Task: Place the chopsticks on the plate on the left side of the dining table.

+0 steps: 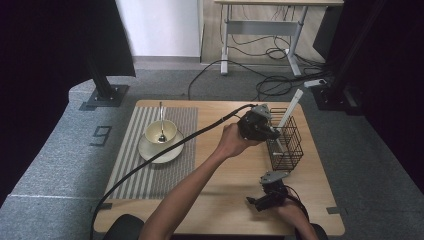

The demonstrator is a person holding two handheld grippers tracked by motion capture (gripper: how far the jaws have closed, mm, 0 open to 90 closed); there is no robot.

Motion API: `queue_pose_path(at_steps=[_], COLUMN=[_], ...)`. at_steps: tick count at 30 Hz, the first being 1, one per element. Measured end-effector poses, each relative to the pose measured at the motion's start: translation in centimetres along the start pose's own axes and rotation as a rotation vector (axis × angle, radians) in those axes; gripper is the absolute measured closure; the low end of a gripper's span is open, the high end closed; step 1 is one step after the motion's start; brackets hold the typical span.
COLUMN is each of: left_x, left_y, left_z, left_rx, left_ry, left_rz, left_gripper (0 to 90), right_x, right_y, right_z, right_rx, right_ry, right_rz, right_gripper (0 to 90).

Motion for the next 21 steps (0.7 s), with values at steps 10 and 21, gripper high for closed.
queue_pose_path(at_steps=[10, 21], left_x=[-0.1, -0.2], left_y=[-0.7, -1.2], left_z=[2.6, 5.5], left_rx=[-0.023, -0.049], left_ry=[0.013, 0.001], left_rz=[0.015, 0.014], left_gripper=[83.3, 83.4], right_x=[0.0, 0.0], right_y=[0.0, 0.0], right_z=[0.0, 0.0], right_rx=[0.0, -0.002], right_ry=[0.0, 0.001], right_rz=[0.001, 0.003], right_gripper=[0.0, 0.0])
Point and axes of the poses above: each handheld gripper's, and its own axes: z roughly backward along the jaws, y roughly out of its underside, x roughly to its left, the point moved 8 cm from there along -z, roughly forward along the jaws, and after that the axes turned 13 degrees about z, right-handed, at the moved point
